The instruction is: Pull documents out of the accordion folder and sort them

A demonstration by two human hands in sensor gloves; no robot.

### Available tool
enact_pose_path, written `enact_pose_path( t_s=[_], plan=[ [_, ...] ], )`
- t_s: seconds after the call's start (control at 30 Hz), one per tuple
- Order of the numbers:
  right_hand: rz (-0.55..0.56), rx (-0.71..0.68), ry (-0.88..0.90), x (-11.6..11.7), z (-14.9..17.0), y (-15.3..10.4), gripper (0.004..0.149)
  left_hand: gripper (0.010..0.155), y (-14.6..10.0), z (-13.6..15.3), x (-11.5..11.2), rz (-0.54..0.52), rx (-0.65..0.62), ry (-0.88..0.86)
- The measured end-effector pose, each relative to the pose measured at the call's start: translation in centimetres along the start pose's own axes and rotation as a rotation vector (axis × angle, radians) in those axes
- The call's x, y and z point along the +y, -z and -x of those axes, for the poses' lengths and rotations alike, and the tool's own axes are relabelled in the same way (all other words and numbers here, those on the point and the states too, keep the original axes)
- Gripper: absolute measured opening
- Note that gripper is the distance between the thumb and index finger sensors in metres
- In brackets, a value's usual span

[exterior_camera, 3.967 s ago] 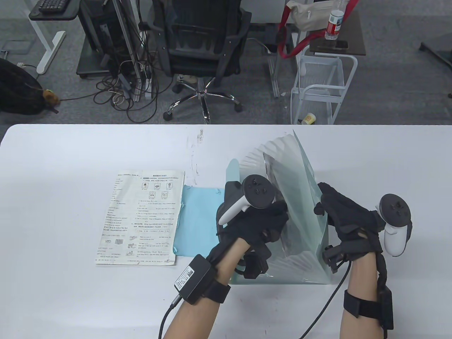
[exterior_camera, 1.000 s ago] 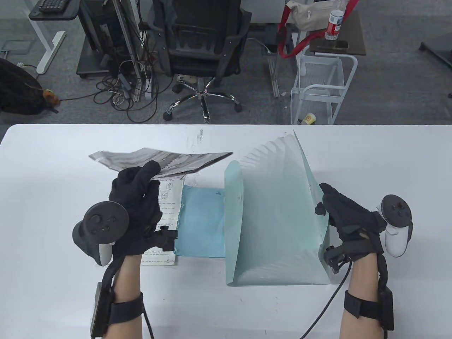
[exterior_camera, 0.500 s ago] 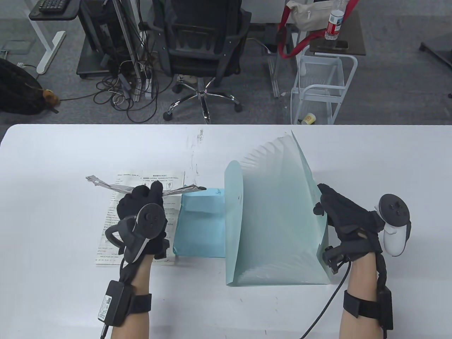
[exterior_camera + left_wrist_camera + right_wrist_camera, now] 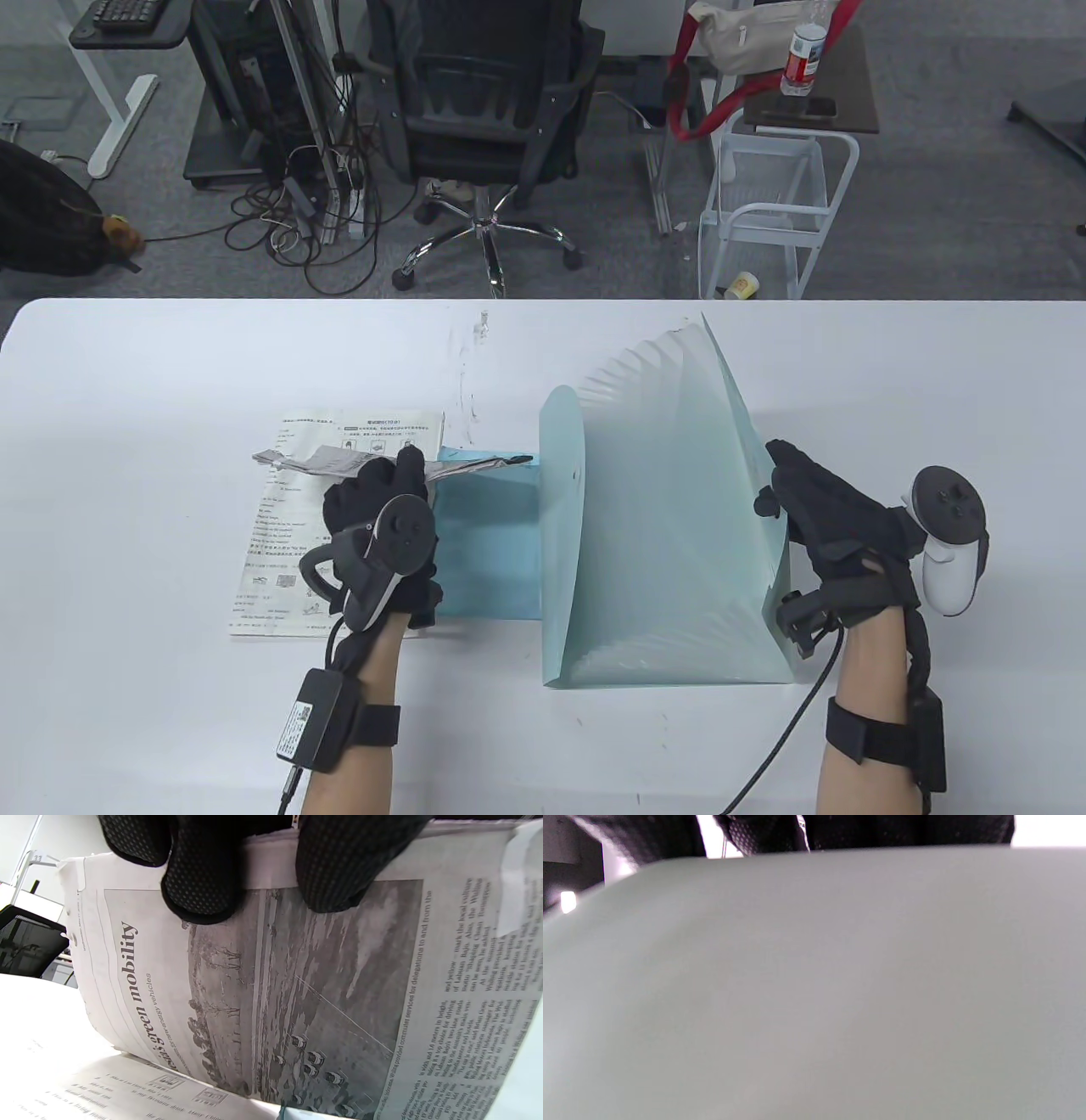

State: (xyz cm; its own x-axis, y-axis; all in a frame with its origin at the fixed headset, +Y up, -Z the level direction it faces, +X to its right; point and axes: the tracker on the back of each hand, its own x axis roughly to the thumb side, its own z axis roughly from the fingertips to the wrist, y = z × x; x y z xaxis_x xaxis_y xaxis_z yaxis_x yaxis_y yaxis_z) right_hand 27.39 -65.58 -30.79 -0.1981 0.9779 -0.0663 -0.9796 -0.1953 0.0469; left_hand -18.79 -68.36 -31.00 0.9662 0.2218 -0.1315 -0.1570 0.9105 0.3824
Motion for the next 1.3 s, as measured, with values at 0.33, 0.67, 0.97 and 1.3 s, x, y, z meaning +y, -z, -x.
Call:
enact_pose_path(
  t_s=[0.33, 0.67, 0.97, 1.3],
  plan=[
    [0.010, -0.002, 0.006, -0.2, 0.0, -0.1, 0.068, 0.042, -2.1, 0.1, -1.1, 0.175, -0.011, 0.072],
    [0.008, -0.002, 0.003, -0.1, 0.1, -0.1, 0.069, 0.041, -2.9, 0.3, -3.5, 0.469, -0.054, 0.184],
    [0.025, -0.001, 0.005, -0.1, 0.1, -0.3, 0.069, 0.054, -2.2, 1.1, -3.5, 0.706, 0.016, -0.009],
    [0.081, -0.016, -0.131, 2.0, -1.2, -0.6, 0.070, 0.054, -3.0, 2.2, -2.9, 0.472, -0.016, -0.508]
  ],
)
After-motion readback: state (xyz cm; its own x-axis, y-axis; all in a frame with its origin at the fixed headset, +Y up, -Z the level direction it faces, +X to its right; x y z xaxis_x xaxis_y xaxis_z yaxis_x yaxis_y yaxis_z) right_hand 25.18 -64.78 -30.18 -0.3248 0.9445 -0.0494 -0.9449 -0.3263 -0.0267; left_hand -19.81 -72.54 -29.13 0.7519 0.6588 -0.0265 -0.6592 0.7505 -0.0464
